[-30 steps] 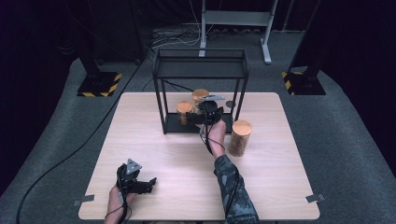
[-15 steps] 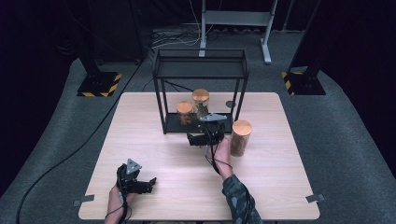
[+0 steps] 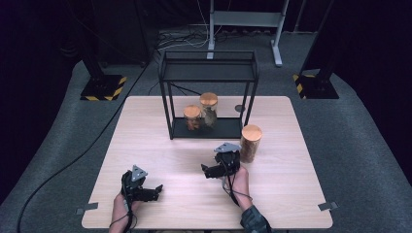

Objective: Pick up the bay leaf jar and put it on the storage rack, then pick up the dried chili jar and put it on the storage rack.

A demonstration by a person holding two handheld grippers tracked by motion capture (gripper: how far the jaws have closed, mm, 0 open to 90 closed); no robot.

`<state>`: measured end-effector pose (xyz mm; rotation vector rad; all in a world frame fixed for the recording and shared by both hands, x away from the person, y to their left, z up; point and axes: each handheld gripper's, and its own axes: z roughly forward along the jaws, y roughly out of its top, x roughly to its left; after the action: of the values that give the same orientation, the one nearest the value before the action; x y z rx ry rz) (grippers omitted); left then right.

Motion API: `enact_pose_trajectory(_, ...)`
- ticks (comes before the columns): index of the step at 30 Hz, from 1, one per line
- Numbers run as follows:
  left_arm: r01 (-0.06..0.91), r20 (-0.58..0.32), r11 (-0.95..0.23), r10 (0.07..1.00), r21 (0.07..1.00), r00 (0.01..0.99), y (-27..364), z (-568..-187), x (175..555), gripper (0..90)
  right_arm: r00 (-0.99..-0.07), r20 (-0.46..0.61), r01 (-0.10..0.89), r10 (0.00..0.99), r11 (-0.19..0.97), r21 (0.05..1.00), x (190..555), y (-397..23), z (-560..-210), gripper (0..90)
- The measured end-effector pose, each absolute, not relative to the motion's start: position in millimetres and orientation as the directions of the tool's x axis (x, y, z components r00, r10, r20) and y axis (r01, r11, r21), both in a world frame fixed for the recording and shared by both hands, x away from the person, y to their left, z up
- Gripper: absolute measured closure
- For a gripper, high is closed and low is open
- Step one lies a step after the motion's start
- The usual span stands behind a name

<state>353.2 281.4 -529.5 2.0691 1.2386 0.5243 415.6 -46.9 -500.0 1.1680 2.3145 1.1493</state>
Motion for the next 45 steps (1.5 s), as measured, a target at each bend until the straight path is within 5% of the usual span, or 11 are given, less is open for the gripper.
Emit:
enact_pose_trajectory(17, 0.617, 0.005, -0.332, 0.883, 0.714, 0.469, 281.3, -529.6, 353.1, 0.3, -0.635, 0.076, 0.538, 0.769, 0.37, 0.757, 361.3, -80.1, -524.6, 0.0)
enact_pose_trajectory(45, 0.618, 0.007, -0.333, 0.884, 0.712, 0.468, 281.4, -529.5, 353.2, 0.4, -0.656, -0.008, 0.522, 0.755, 0.461, 0.718, 357.5, -74.4, -528.3, 0.0)
